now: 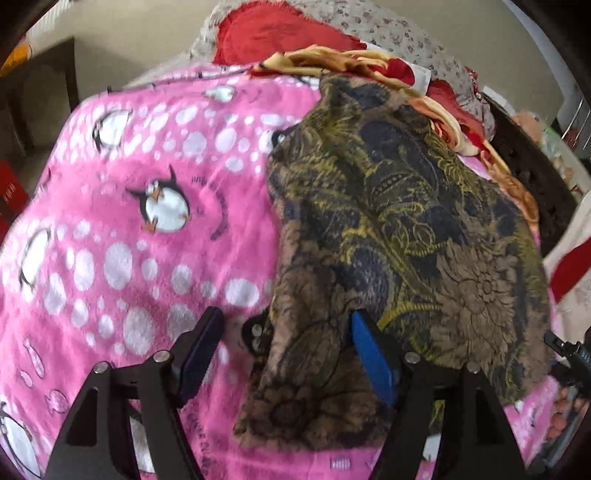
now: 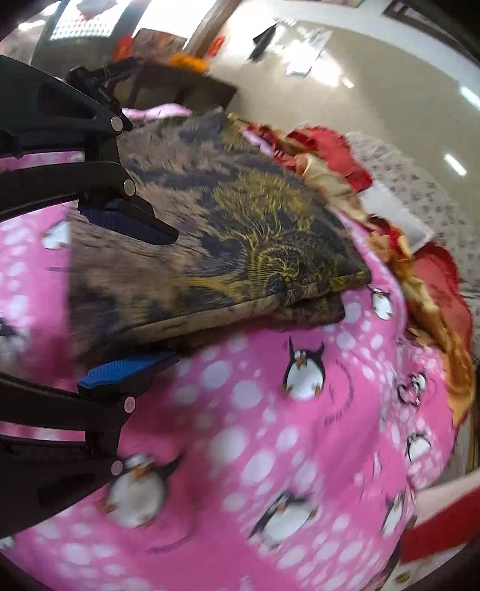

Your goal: Fold small clothes

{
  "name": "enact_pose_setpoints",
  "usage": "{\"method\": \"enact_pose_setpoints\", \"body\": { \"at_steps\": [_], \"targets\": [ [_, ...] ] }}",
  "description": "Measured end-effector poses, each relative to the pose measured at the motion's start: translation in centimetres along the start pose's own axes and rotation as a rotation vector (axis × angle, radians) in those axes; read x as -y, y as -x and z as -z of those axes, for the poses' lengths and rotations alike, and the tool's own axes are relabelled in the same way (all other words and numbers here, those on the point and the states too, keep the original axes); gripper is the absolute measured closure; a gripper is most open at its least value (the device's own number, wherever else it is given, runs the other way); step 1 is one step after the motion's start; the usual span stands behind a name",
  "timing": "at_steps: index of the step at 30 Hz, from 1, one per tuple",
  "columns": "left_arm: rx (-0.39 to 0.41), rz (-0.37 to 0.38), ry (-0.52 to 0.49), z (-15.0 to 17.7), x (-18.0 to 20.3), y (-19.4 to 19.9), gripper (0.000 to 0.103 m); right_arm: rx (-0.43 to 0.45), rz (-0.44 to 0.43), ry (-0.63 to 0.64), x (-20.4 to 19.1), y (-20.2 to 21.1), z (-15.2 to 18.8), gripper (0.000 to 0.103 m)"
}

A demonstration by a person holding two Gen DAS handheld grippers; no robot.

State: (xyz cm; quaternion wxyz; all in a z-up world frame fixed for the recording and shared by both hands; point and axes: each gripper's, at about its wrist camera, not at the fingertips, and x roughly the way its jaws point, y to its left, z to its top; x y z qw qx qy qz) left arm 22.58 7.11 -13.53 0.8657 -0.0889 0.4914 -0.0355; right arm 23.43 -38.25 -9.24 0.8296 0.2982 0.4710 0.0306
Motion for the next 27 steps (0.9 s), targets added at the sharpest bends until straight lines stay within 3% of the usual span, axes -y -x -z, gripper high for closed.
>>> {"method": "enact_pose_setpoints", "body": {
  "at_steps": [1, 2, 4, 9, 13, 16, 20, 23, 25, 26, 27],
  "targets": [
    [-0.018, 0.003, -0.026, -0.2, 0.7, 0.0, 0.069, -0.025, 0.003, 0.006, -0.3, -0.8, -0.4, 0.091],
    [-0.044, 0.018, -0.034, -0.4, 1.0, -0.2, 0.087, -0.047, 0.024, 0.029, -0.8, -1.5, -0.6, 0.102],
    [-0.054, -0.01, -0.036, -0.7, 1.8, 0.5, 0.09, -0.059, 0.073, 0.059, -1.8, -1.4, -0.8, 0.103],
    [0.018, 0.016, -0.039, -1.0, 2.5, 5.6, 0.091, 0.005, 0.092, 0.137, -5.5, 2.2, -1.1, 0.103],
    [0.102, 0.062, -0.057, -0.3, 2.7, 11.7, 0.091, 0.036, 0.057, 0.205, -9.2, 5.9, -0.6, 0.103],
    [0.122, 0.077, -0.072, 1.5, 1.8, 14.8, 0.091, 0.036, 0.019, 0.217, -10.7, 8.2, 0.1, 0.103],
    [0.036, 0.092, -0.042, 7.1, -1.6, 14.9, 0.089, -0.005, -0.045, 0.132, -7.8, 10.2, 3.8, 0.103],
    [-0.099, 0.039, -0.044, 11.1, -4.2, 10.1, 0.081, -0.065, -0.071, 0.091, -3.5, 8.8, 7.5, 0.102],
    [-0.126, 0.04, -0.032, 11.9, -5.7, 8.3, 0.063, -0.136, -0.007, 0.05, -0.7, 6.9, 9.3, 0.081],
    [-0.12, 0.085, 0.012, 11.6, -6.7, 8.4, 0.063, -0.172, 0.061, 0.037, 1.1, 5.9, 10.2, 0.081],
    [-0.122, 0.096, 0.034, 11.1, -6.9, 8.8, 0.062, -0.171, 0.074, 0.032, 1.7, 5.8, 10.3, 0.08]
  ]
}}
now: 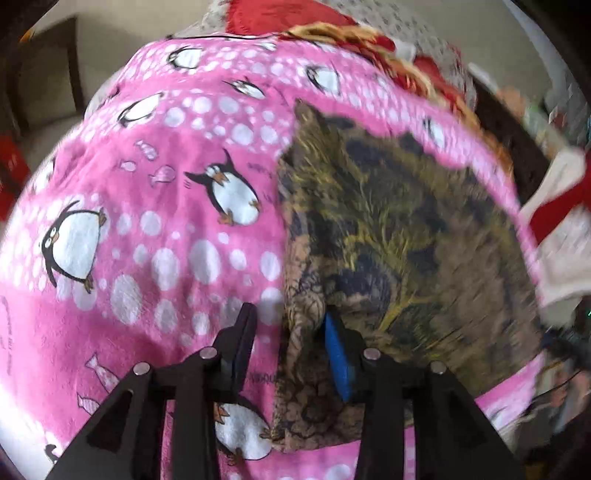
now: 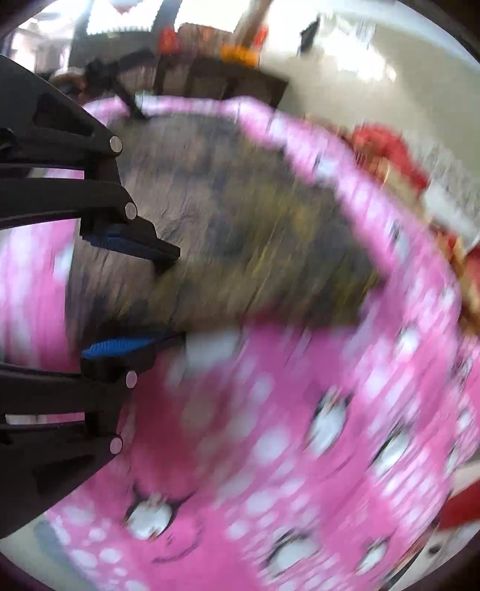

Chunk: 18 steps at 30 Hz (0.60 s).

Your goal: Fold small clothes

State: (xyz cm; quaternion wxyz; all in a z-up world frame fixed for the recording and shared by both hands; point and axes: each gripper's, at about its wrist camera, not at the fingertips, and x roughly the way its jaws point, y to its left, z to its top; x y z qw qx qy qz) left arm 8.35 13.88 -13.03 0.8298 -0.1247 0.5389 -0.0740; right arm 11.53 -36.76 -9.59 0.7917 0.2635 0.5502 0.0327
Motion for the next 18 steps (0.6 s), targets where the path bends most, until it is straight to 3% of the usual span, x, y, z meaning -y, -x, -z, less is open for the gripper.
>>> {"method": "enact_pose_setpoints", "body": {
  "at_steps": [5, 8, 13, 14, 15, 16, 17, 18],
  "targets": [
    [0.142, -0.076, -0.095, -4.2, 2.1, 2.5, 0.055, 0.108, -0.035, -0.022, 0.4, 2.2, -2.9, 0.076],
    [0.134, -0.043, -0.126, -7.4, 4.0, 0.6, 0.055, 0.137, -0.044, 0.016, -1.2, 1.5, -6.0, 0.076],
    [0.106, -0.083, -0.143, -10.6, 5.2, -3.4, 0.055, 0.089, 0.025, 0.053, -3.5, -3.7, -11.0, 0.077],
    [0.105, -0.087, -0.146, -10.4, 5.2, -3.9, 0.057, 0.083, 0.04, 0.059, -3.7, -4.4, -11.4, 0.077],
    [0.105, -0.099, -0.15, -10.7, 5.2, -4.3, 0.062, 0.076, 0.052, 0.069, -3.8, -5.0, -11.6, 0.085],
    [0.105, -0.113, -0.155, -10.8, 5.1, -4.7, 0.085, 0.074, 0.07, 0.092, -4.1, -5.4, -11.7, 0.103],
    [0.1, -0.133, -0.155, -11.2, 4.9, -5.0, 0.1, 0.079, 0.111, 0.125, -4.6, -5.4, -11.7, 0.103],
    [0.103, -0.126, -0.145, -11.3, 4.7, -5.0, 0.1, 0.085, 0.138, 0.15, -5.1, -5.2, -11.5, 0.103]
  ]
}}
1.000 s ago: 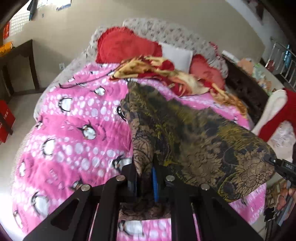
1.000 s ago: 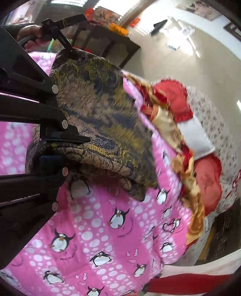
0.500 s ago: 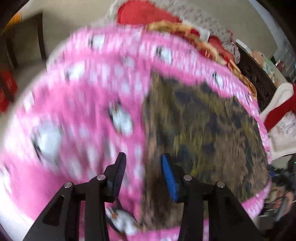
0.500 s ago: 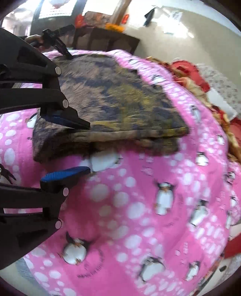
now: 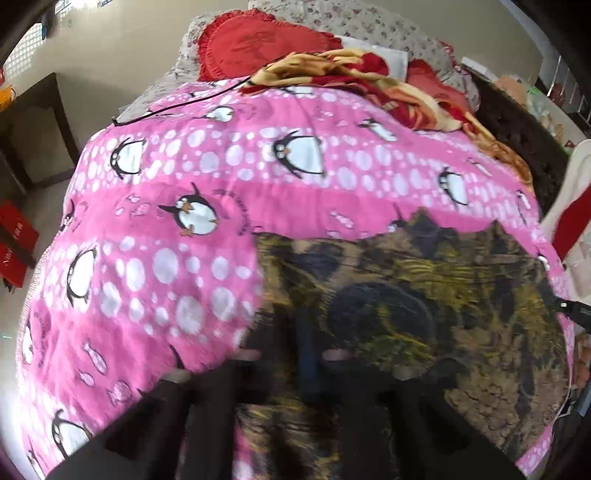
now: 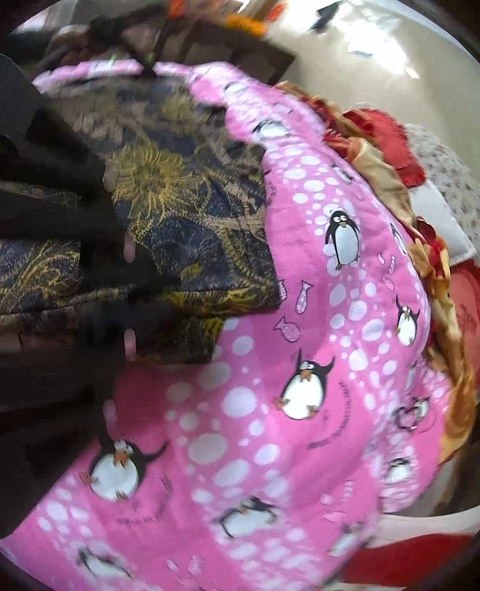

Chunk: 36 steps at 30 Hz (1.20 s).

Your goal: Fold small clothes

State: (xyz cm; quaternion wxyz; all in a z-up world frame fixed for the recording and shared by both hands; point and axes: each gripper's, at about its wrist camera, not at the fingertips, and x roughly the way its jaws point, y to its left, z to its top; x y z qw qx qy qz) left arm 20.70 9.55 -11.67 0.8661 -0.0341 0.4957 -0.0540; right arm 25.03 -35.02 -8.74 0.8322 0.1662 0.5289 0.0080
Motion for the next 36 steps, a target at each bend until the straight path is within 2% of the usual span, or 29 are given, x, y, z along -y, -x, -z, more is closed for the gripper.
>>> {"method": "enact_pose_setpoints", "body": {
  "at_steps": [5, 6, 8, 10, 12, 13, 14, 17, 20, 22, 25, 27, 29, 30, 31, 32, 33, 36],
  "targets": [
    [0.09, 0.001, 0.033, -0.5, -1.0, 0.7, 0.1, 0.11, 0.096, 0.051, -1.3, 3.0, 0.5, 0.103],
    [0.054, -0.013, 0.031, -0.5, -1.0, -0.5, 0.1, 0.114, 0.111, 0.049, -1.3, 2.9, 0.3, 0.103],
    [-0.008, -0.025, 0.029, -0.4, -1.0, -2.5, 0.098, 0.07, 0.143, 0.018, -0.2, 1.1, 0.3, 0.103],
    [0.011, -0.033, 0.02, -0.4, -0.8, -2.1, 0.098, 0.043, 0.122, -0.042, 1.3, -0.3, 0.6, 0.103],
    [0.048, -0.035, 0.016, -0.5, -0.6, -0.5, 0.088, 0.053, 0.09, -0.088, 1.8, 0.0, 0.7, 0.103],
    [0.063, -0.046, 0.007, -0.6, -0.5, 0.4, 0.076, 0.064, 0.085, -0.09, 1.8, 0.6, 0.7, 0.091],
    [0.078, -0.066, 0.001, -0.6, -0.3, 1.2, 0.064, 0.075, 0.097, -0.082, 1.8, 1.2, 0.7, 0.085],
    [0.129, -0.11, -0.017, -0.2, 0.2, 3.6, 0.049, 0.13, 0.11, -0.068, 1.4, 3.8, 0.8, 0.082],
    [0.15, -0.129, -0.046, 0.6, 1.4, 5.6, 0.047, 0.159, 0.054, -0.055, -0.1, 6.3, 1.5, 0.081],
    [0.155, -0.135, -0.061, 1.2, 2.0, 6.6, 0.045, 0.146, -0.026, -0.025, -2.0, 7.3, 3.0, 0.081],
    [0.163, -0.136, -0.09, 2.4, 3.2, 7.6, 0.044, 0.073, -0.143, -0.009, -4.0, 6.5, 5.4, 0.081],
    [0.162, -0.135, -0.107, 3.2, 4.1, 8.1, 0.044, 0.006, -0.181, -0.013, -4.2, 4.9, 7.0, 0.081],
    [0.16, -0.129, -0.115, 3.9, 4.6, 8.6, 0.044, -0.044, -0.121, -0.042, -3.1, 3.1, 8.1, 0.081],
    [0.158, -0.125, -0.119, 4.2, 4.9, 8.9, 0.044, -0.051, -0.11, -0.065, -2.4, 2.8, 8.4, 0.087],
    [0.16, -0.121, -0.123, 4.5, 5.2, 9.1, 0.044, -0.043, -0.136, -0.105, -1.3, 2.8, 8.7, 0.091],
    [0.161, -0.119, -0.125, 4.7, 5.4, 9.2, 0.044, -0.034, -0.143, -0.13, -0.9, 3.2, 8.8, 0.092],
    [0.159, -0.117, -0.124, 4.8, 5.6, 9.2, 0.043, -0.028, -0.139, -0.136, -0.8, 3.6, 8.7, 0.091],
    [0.15, -0.089, -0.096, 5.7, 6.1, 9.1, 0.038, 0.009, -0.08, -0.07, -2.3, 5.1, 8.8, 0.079]
  ]
}}
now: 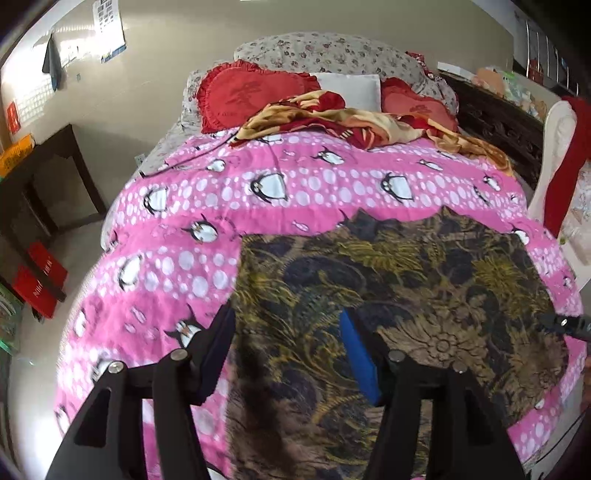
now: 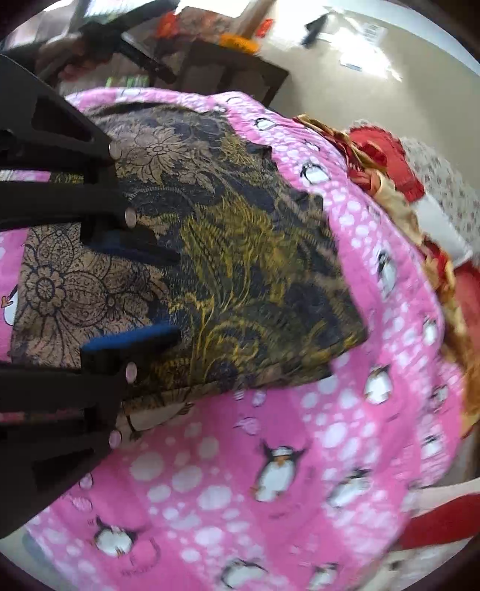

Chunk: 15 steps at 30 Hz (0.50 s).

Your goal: Fold small clothes

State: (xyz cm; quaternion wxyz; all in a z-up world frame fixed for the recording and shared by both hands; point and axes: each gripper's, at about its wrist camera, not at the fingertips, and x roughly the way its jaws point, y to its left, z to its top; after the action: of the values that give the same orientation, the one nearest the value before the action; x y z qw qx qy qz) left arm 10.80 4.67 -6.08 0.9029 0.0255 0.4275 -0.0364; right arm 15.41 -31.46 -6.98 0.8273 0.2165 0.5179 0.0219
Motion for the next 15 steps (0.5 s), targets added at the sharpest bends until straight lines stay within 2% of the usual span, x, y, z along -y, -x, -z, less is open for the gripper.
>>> {"method": "enact_pose_setpoints", "body": {
  "at_steps": [5, 10, 15],
  "targets": [
    [-0.086, 0.01, 0.003, 2.5, 1.2, -1.6, 0.035, -0.019, 0.144, 0.098, -1.2, -1.6, 0.7, 0.079],
    [-0.114, 0.011, 0.006, 4.1, 1.8, -2.2, 0.035, 0.0, 0.202, 0.144, -2.2, -1.5, 0.8, 0.079],
    [-0.126, 0.006, 0.001, 4.4, 2.3, -2.6, 0.035, 0.008, 0.21, 0.153, -2.2, -1.5, 0.9, 0.079]
  ]
}}
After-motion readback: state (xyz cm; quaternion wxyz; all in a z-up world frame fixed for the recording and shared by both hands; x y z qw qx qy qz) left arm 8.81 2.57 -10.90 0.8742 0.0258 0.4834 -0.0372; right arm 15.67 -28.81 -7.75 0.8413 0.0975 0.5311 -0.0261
